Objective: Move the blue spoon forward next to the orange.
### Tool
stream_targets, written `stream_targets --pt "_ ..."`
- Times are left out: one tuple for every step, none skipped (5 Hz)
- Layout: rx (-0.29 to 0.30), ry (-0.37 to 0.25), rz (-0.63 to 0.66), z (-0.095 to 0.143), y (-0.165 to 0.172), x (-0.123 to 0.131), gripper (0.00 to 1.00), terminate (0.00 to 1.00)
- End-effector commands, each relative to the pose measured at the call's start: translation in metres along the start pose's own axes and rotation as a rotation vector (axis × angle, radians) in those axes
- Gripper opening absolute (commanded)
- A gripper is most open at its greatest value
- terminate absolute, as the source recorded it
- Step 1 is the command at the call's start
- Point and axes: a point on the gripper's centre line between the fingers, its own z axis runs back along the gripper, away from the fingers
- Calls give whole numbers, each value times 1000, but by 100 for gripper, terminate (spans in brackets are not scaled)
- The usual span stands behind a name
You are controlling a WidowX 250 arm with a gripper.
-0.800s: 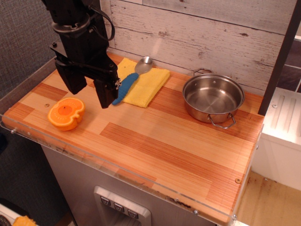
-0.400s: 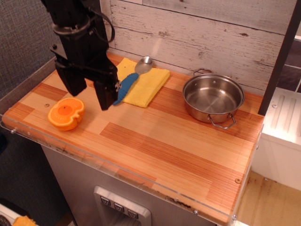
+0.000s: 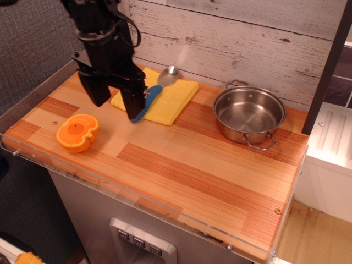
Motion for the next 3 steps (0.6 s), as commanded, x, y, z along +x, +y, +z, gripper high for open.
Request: stream_targets --pt "71 -42 89 -18 17 39 100 0" --pt "94 -47 141 -27 18 53 100 0" --pt "96 -50 168 -31 21 64 100 0"
